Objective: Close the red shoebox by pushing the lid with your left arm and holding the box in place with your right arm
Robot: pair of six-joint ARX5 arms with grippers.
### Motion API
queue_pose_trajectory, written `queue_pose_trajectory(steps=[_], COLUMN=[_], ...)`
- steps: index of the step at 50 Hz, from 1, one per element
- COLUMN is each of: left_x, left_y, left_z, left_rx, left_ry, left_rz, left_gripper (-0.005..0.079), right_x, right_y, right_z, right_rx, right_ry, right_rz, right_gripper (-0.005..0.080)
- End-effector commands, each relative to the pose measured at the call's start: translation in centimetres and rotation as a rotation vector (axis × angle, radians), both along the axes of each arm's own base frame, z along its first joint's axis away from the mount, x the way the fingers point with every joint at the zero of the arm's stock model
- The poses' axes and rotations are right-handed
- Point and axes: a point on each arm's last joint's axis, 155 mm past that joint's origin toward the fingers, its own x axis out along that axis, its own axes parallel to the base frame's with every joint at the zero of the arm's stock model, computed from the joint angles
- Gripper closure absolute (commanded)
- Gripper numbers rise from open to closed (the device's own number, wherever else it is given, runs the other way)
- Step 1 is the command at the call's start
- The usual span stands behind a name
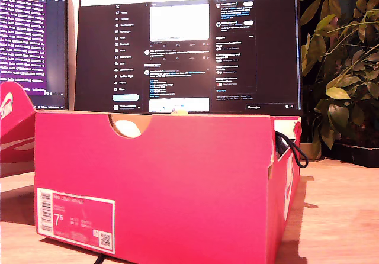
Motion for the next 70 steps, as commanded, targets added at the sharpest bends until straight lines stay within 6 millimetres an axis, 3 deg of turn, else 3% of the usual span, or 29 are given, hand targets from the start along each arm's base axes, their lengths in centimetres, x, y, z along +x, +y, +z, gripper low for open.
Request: queue_pose_trajectory(steps=[1, 28, 36, 46, 54, 61, 66, 70], left_x=[-0.1, -0.1, 0.1, 0.4, 0.2, -0.5, -0.7, -0.6], left_y=[0.0, 0.0, -0.1, -0.6, -1.4, -2.2, -2.5, -2.9], left_z=[-1.8, -1.8, -1.2, 2.4, 6.0, 8.8, 9.9, 10.0], left_rx=[-0.004, -0.004, -0.033, -0.176, -0.288, -0.306, -0.306, -0.312], left_ry=[0.044, 0.044, 0.021, -0.109, -0.209, -0.254, -0.255, -0.223], left_rz=[-0.001, 0.0, 0.003, -0.014, -0.062, -0.112, -0.13, -0.145], left_gripper=[0.0761, 0.0761, 0.0761, 0.0761, 0.0761, 0.0761, 0.0761, 0.0761], right_x=[0.0, 0.0, 0.1, 0.2, -0.3, -1.0, -1.5, -1.5], right_y=[-0.2, -0.1, 0.3, 2.5, 4.7, 5.4, 5.8, 6.1], right_z=[0.3, 0.4, 0.5, 2.5, 5.6, 8.4, 9.7, 9.5], right_rx=[0.0, 0.019, 0.162, 0.418, 0.489, 0.523, 0.53, 0.552], right_ry=[-0.014, -0.016, -0.027, -0.089, -0.139, -0.176, -0.169, -0.118], right_rz=[-0.007, -0.004, -0.011, 0.084, 0.211, 0.262, 0.283, 0.286], right_gripper=[0.0764, 0.0764, 0.0764, 0.0764, 0.0764, 0.0764, 0.0764, 0.0764])
